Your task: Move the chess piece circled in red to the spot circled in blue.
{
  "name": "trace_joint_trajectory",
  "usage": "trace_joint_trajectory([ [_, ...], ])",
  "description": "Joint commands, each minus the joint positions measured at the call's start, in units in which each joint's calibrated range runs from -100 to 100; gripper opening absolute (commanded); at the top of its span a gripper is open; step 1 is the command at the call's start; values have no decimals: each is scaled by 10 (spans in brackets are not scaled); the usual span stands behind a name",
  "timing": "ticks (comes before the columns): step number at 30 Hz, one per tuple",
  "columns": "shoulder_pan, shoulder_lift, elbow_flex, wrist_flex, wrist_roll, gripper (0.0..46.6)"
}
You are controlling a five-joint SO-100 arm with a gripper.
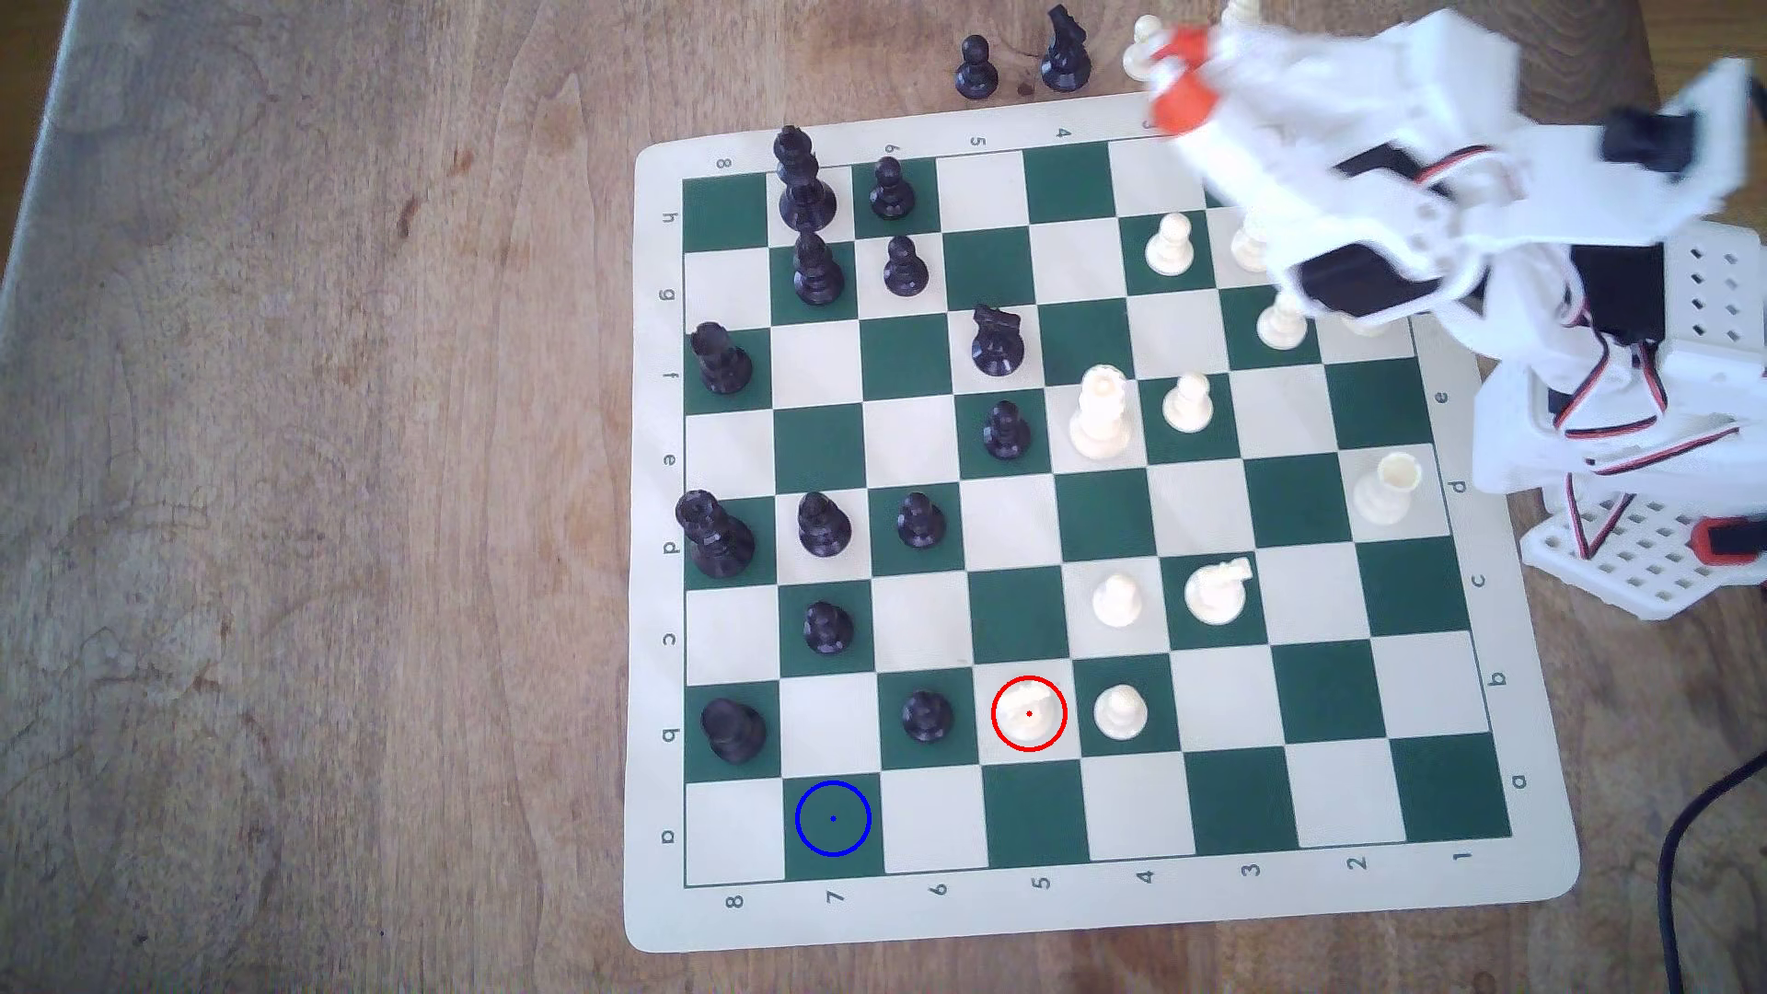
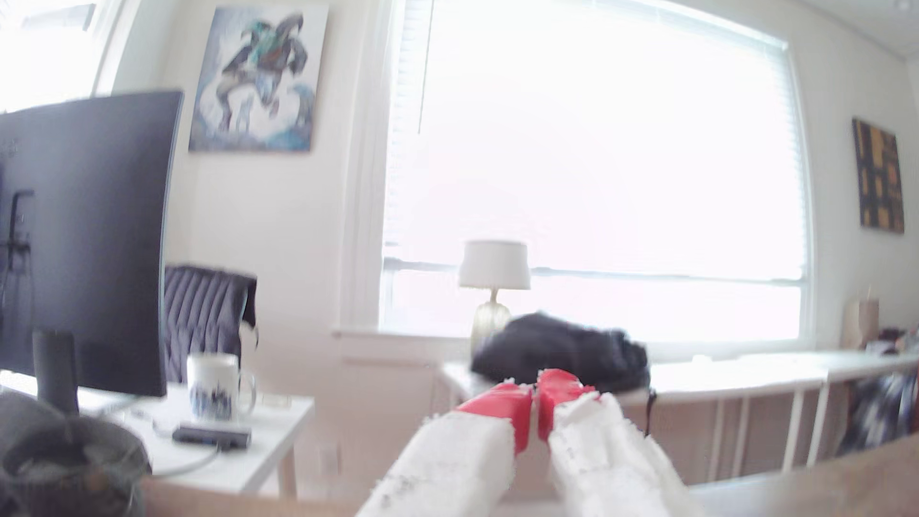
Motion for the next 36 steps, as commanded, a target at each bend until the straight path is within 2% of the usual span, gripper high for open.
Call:
trace_joint_trajectory([
  [1,-29,-4,-50,185,-1,23],
  [5,-64,76,-141,337,2,57],
  [12,-122,194,-264,490,-1,107],
  [14,-164,224,-293,541,-7,149],
  [16,-178,245,-303,550,-9,158],
  [23,-232,384,-363,569,-15,164],
  [27,-243,463,-402,570,-20,164],
  [36,-258,552,-418,529,-29,167],
])
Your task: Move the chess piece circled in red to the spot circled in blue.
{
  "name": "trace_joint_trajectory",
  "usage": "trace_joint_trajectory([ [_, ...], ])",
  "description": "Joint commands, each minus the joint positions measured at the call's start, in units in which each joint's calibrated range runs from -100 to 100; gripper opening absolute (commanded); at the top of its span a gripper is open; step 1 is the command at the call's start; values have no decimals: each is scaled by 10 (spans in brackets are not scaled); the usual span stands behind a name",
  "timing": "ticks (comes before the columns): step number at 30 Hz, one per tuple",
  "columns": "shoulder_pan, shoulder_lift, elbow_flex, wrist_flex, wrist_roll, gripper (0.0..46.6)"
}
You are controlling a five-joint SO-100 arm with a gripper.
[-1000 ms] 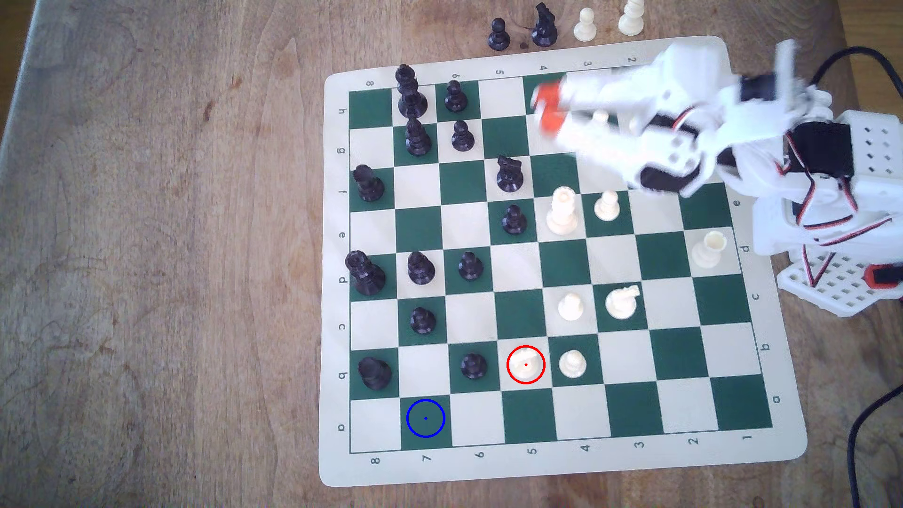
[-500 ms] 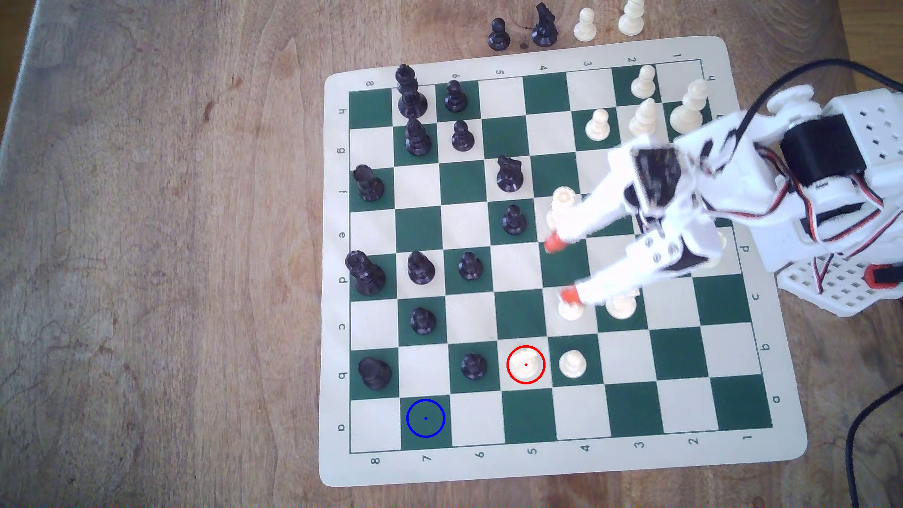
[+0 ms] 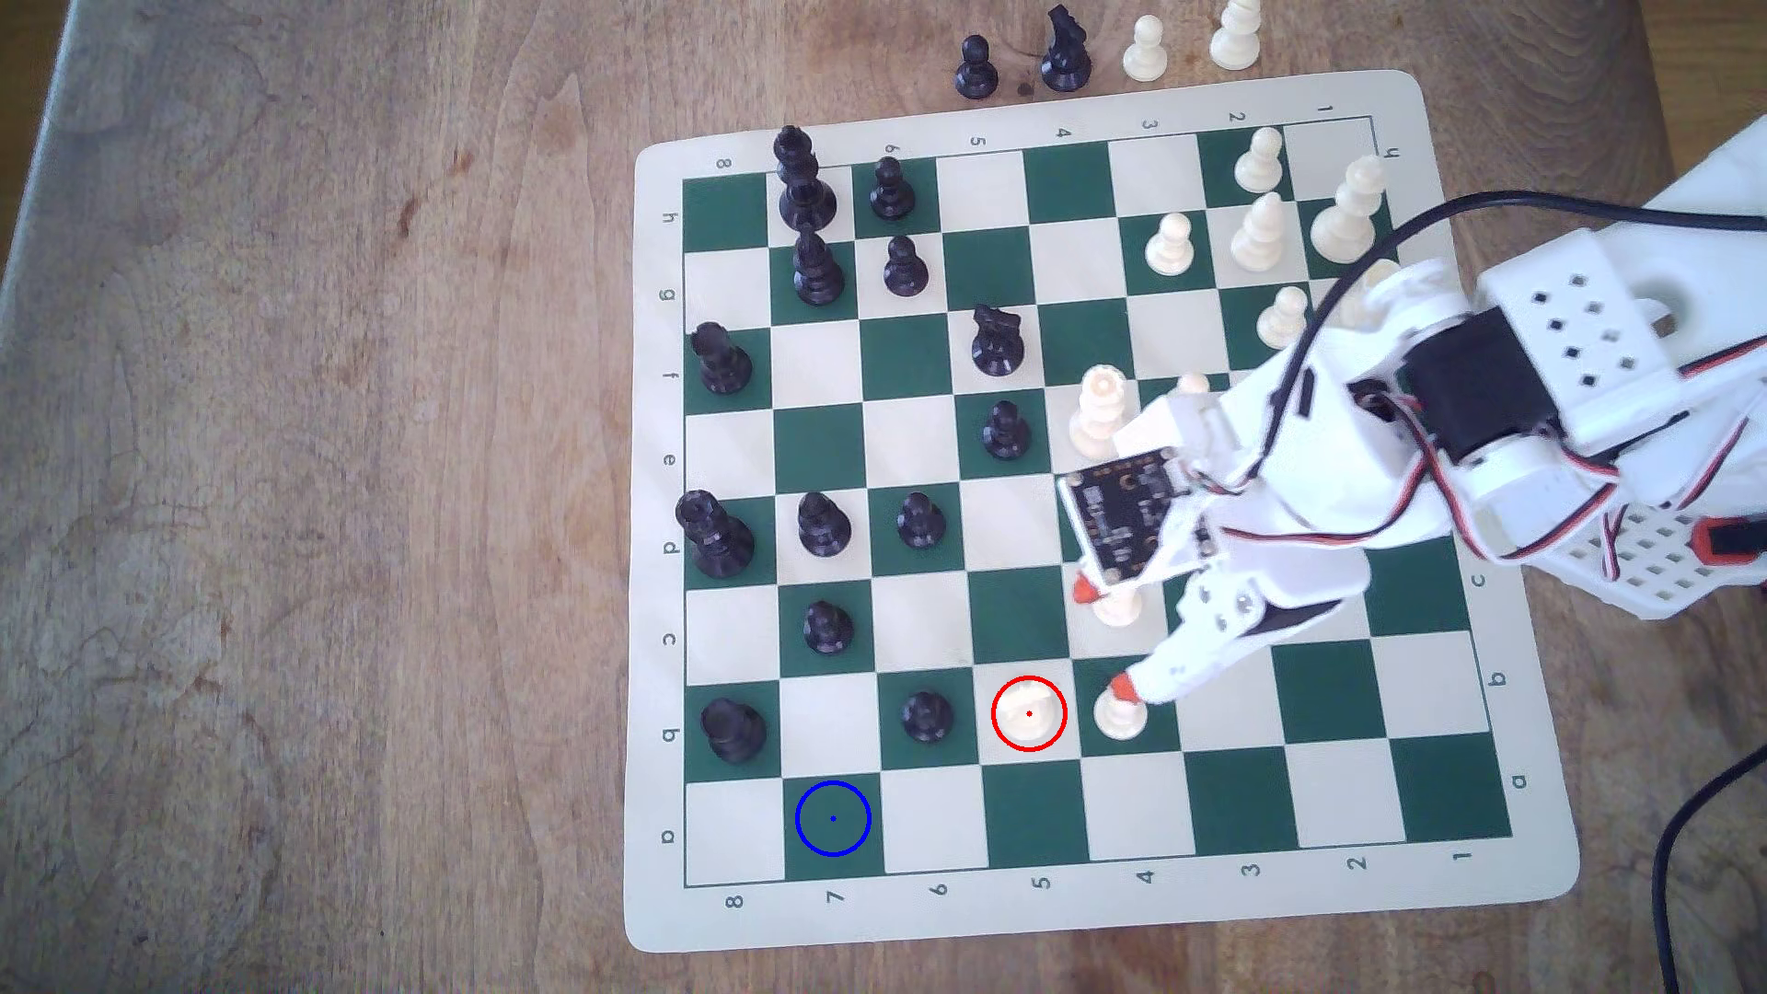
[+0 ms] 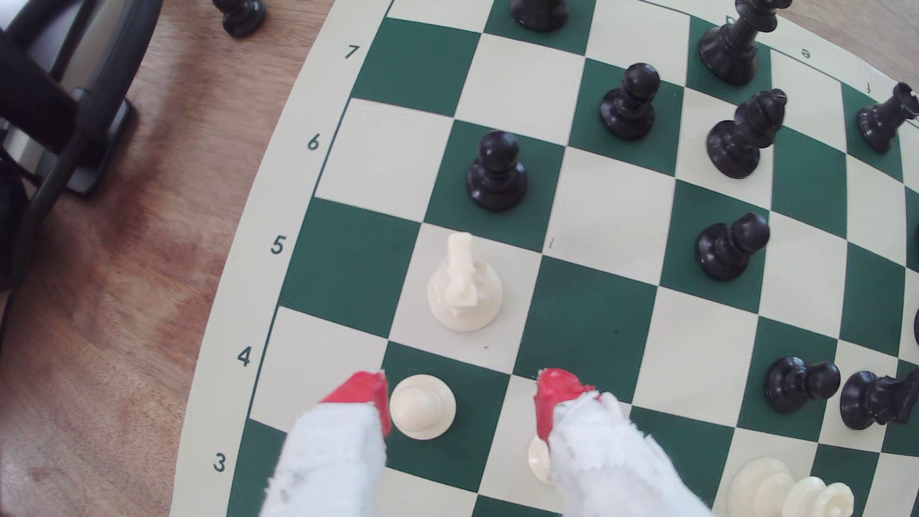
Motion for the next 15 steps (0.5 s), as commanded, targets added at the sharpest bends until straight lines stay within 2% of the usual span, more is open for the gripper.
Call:
trace_joint_trajectory([
  [1,-5,32,-54,-30,1,166],
  [5,-5,81,-74,-50,-10,160],
  [15,-5,186,-122,-80,-11,151],
])
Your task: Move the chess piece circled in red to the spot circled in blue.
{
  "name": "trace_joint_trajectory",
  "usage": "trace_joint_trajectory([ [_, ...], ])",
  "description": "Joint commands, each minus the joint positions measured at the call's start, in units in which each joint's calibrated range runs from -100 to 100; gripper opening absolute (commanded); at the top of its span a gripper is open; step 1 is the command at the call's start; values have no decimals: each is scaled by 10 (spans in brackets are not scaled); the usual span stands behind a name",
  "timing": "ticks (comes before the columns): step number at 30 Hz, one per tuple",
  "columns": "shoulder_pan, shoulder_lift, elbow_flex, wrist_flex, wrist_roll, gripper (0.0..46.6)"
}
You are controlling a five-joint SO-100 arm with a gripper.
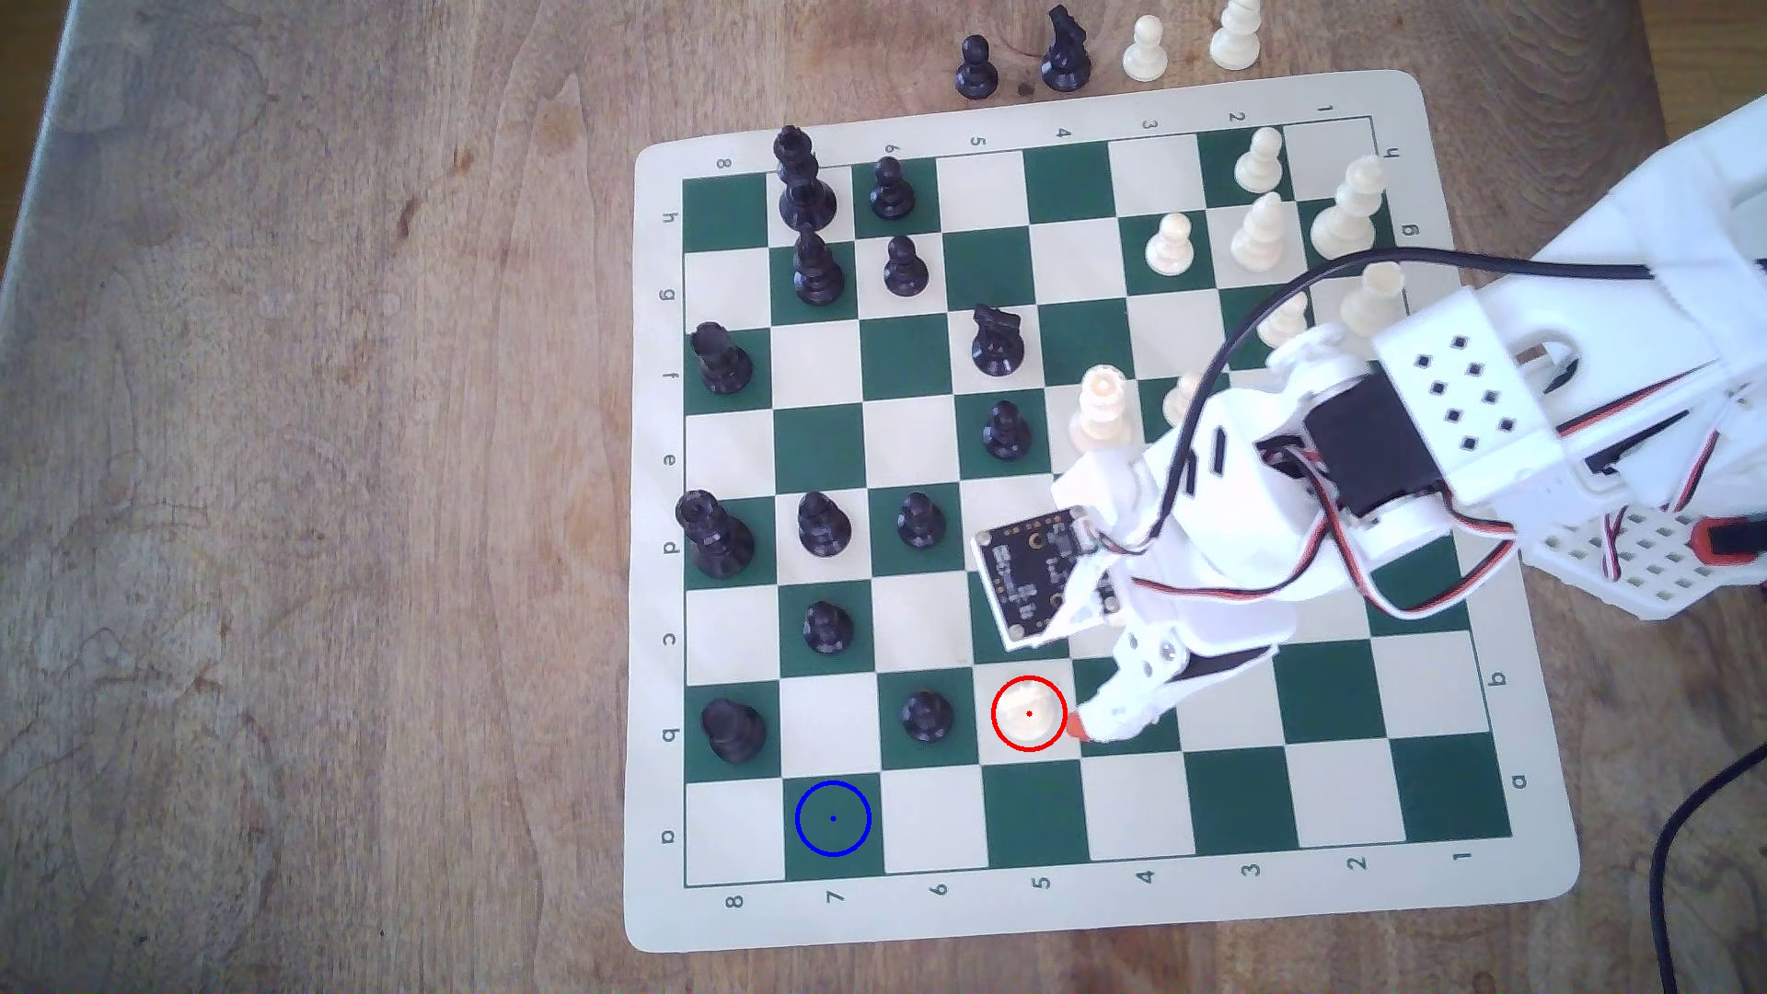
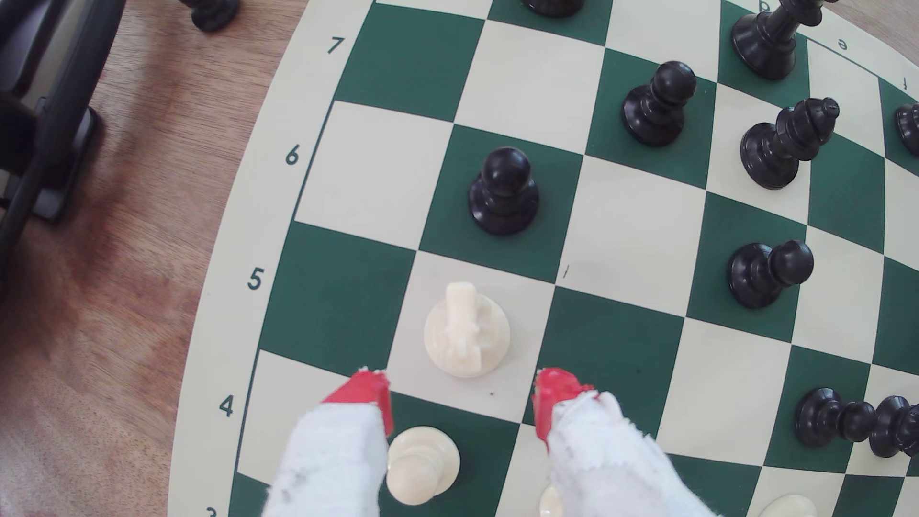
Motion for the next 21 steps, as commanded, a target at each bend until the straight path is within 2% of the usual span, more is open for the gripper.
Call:
trace_joint_trajectory([
  [1,-3,26,-58,-16,-2,151],
  [10,-2,79,-75,-49,-3,141],
  [14,-7,86,-82,-59,-9,134],
  [17,-11,96,-89,-66,-14,111],
  [21,-16,98,-91,-66,-16,112],
])
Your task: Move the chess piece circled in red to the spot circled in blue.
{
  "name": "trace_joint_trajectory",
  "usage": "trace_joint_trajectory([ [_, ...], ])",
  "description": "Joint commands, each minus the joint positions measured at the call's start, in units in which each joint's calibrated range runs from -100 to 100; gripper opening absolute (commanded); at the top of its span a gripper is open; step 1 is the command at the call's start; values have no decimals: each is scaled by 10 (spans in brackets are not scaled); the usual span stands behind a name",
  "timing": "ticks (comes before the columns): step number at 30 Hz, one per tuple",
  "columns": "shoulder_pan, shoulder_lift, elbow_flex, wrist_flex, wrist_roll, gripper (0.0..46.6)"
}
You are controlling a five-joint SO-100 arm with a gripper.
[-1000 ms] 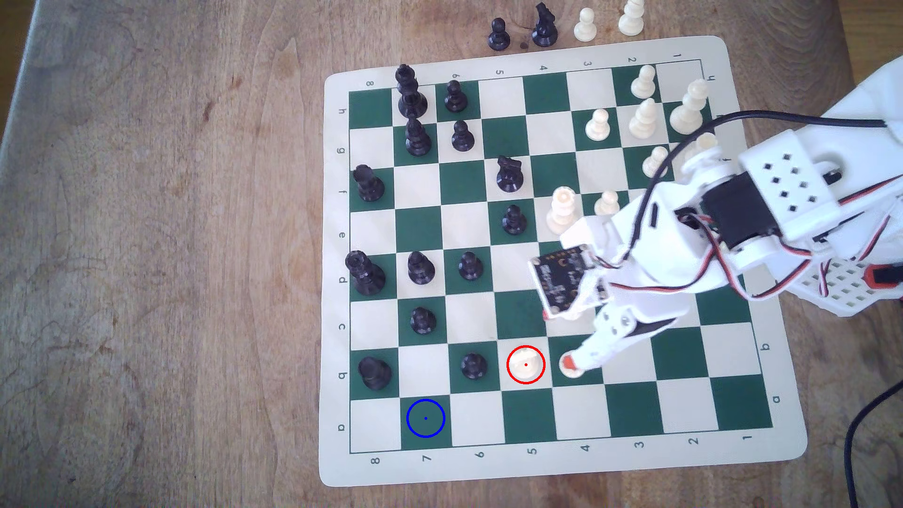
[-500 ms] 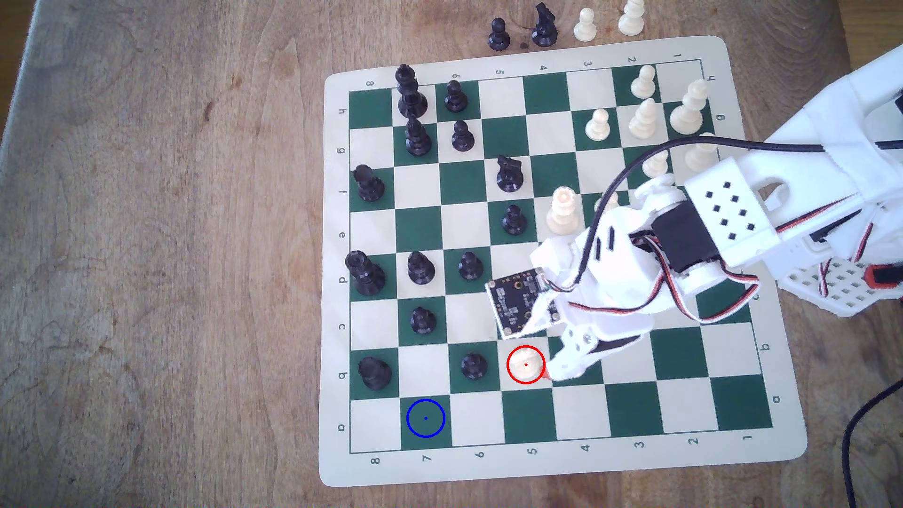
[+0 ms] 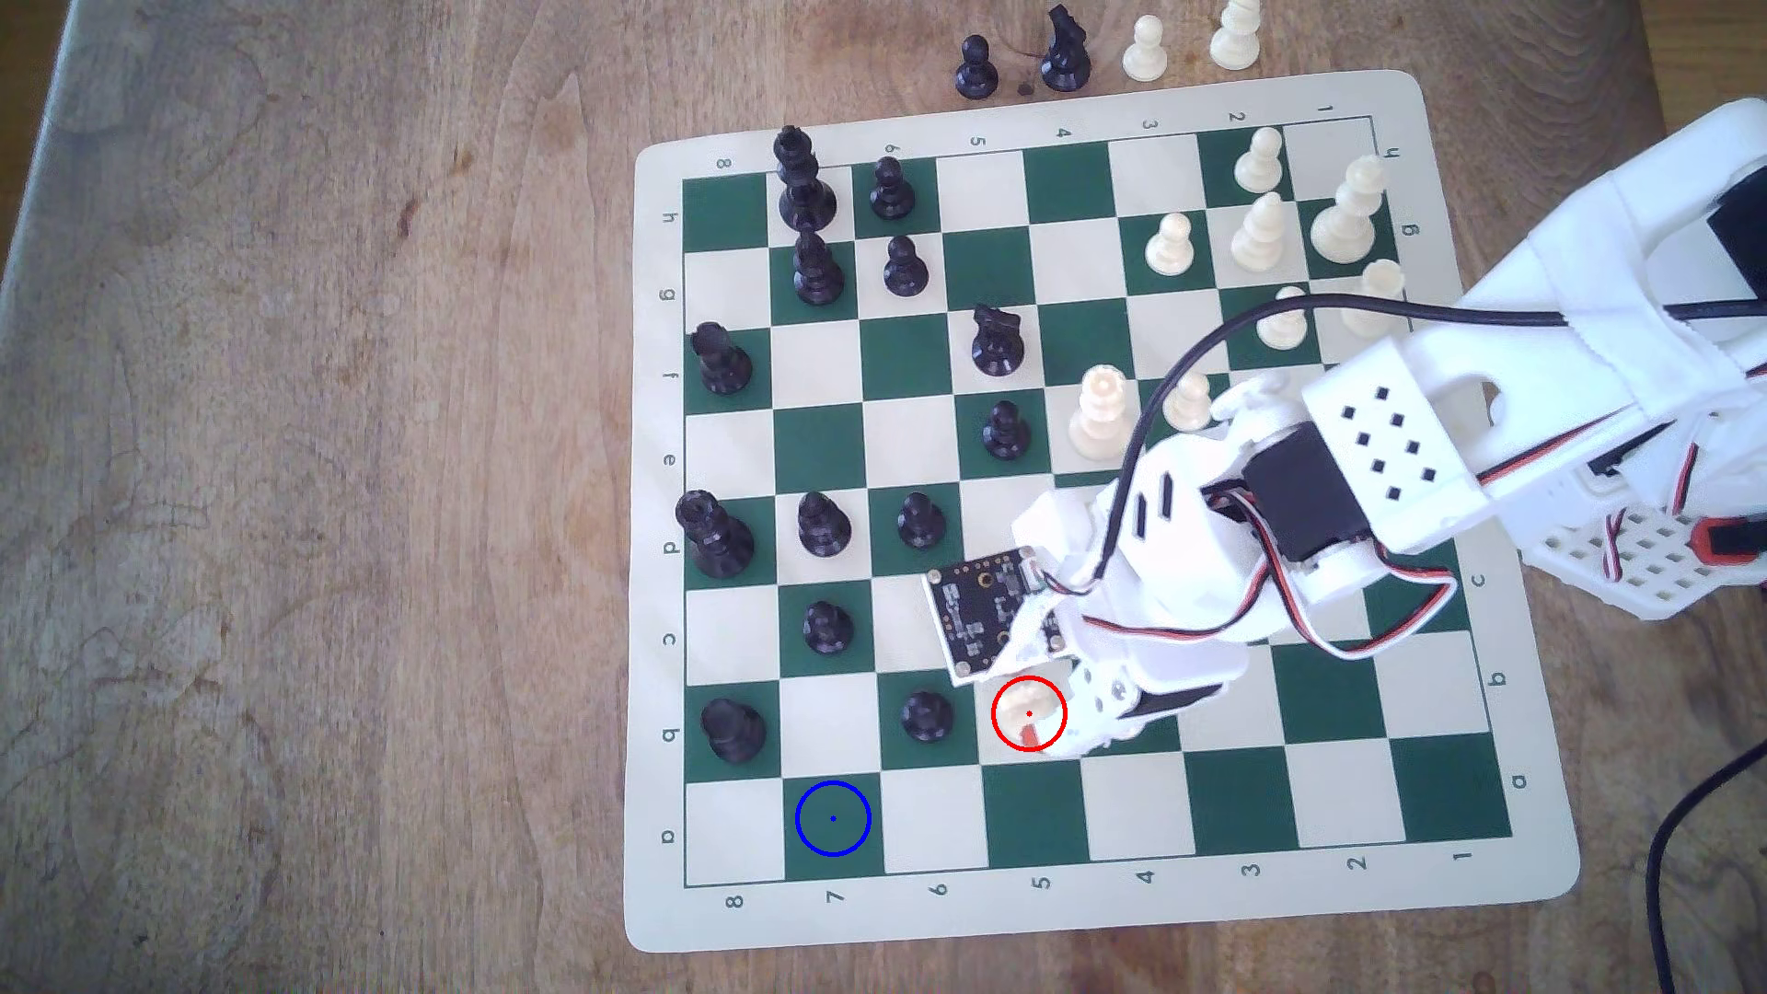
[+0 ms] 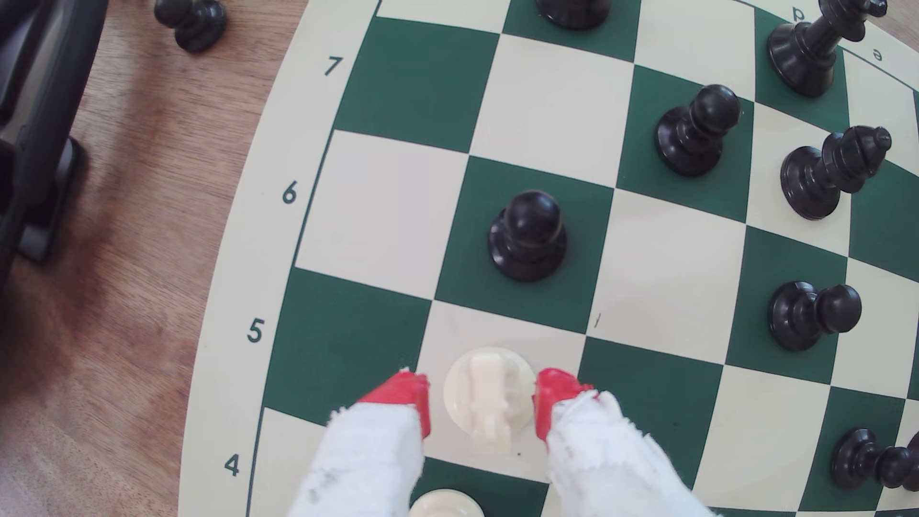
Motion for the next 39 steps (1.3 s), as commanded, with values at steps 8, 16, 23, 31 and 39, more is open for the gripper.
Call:
trace_joint_trajectory([
  [8,-9,9,-51,-11,-5,38],
  [16,-9,-8,-68,5,-14,4],
  [23,-20,-15,-230,161,-28,4],
  [31,-27,107,-429,202,-34,4],
  [39,-23,272,-600,198,-51,4],
])
